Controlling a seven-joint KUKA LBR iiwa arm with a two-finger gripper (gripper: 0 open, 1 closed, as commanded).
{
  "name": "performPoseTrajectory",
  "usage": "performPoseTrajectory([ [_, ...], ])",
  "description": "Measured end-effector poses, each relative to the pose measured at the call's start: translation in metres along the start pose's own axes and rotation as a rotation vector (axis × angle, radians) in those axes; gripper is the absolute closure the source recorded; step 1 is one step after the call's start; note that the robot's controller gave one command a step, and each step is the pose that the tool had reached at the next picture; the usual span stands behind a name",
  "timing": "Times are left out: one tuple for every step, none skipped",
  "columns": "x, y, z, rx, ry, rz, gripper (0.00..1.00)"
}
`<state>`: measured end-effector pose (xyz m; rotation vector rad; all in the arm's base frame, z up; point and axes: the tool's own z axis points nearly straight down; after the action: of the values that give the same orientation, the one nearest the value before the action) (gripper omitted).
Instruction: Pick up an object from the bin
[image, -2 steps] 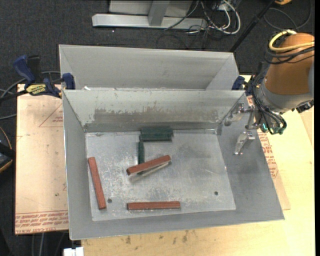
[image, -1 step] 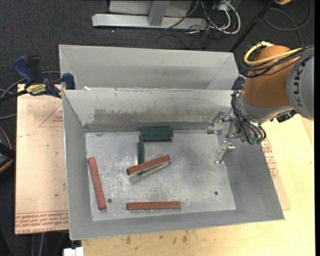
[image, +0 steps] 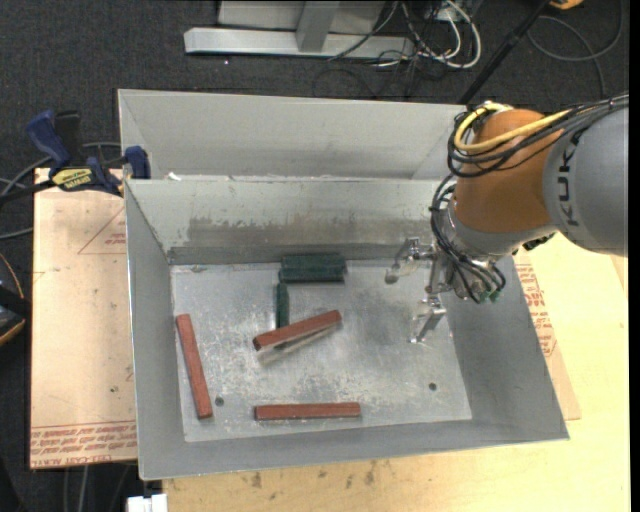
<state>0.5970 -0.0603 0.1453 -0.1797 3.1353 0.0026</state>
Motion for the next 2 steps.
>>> performPoseTrajectory([
  [-0.019, 0.047, -0.009, 0.002, -0.001, 0.004, 0.00],
  [-0.033, 0.070, 0.067, 0.000, -0.009, -0.013, 1.00],
])
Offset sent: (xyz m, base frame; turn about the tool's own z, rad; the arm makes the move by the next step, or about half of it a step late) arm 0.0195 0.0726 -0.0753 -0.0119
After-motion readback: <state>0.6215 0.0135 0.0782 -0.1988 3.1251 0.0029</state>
